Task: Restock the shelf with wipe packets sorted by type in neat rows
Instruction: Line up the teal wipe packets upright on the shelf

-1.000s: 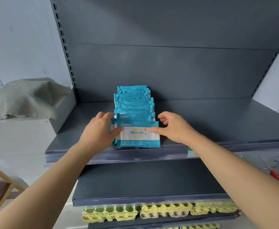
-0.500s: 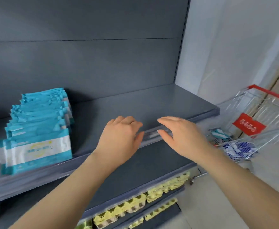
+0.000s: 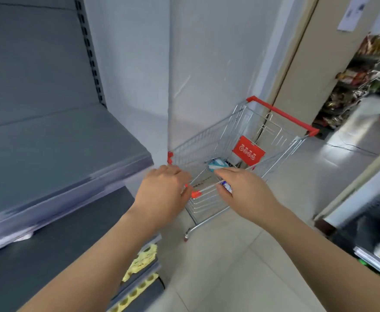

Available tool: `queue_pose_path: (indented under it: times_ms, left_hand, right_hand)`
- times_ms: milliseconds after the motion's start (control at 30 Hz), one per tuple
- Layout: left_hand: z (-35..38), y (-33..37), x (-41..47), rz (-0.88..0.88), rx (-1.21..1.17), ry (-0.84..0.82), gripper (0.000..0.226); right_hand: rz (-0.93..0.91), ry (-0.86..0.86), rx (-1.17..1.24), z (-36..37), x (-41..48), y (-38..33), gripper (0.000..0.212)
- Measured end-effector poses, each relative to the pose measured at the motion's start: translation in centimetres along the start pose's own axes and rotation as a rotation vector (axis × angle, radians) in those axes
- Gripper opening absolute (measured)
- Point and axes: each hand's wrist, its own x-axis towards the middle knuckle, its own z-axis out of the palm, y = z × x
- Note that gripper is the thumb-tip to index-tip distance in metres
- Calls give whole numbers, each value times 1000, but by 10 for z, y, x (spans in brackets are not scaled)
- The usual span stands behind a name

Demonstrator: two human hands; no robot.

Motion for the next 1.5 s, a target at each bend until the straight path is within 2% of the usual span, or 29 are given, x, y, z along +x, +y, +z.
queue_pose_path:
  times_ms: [233, 467, 800, 967, 1200, 1300, 1500]
  left_hand:
    - [87, 36, 115, 7, -42, -83, 34]
    - [156, 39, 258, -13, -42, -141, 35]
    - [247, 29, 426, -95, 30, -364, 39]
    - [328, 14, 489, -182, 43, -454, 38]
    - [468, -2, 567, -443, -56, -563, 33]
    - [531, -12, 585, -532, -115, -577, 31]
    - [671, -38, 597, -583, -205, -674, 44]
  right_hand:
    - [122, -72, 20, 31, 55, 124, 35]
    - [192, -103, 16, 55, 165, 243, 31]
    - [228, -214, 62, 100, 312, 385, 26]
    - [152, -262, 118, 168, 389, 455, 29]
    - [85, -378, 226, 293, 489, 540, 37]
    - [80, -433, 281, 356, 515, 565, 37]
    - [145, -521, 395, 487, 534, 597, 40]
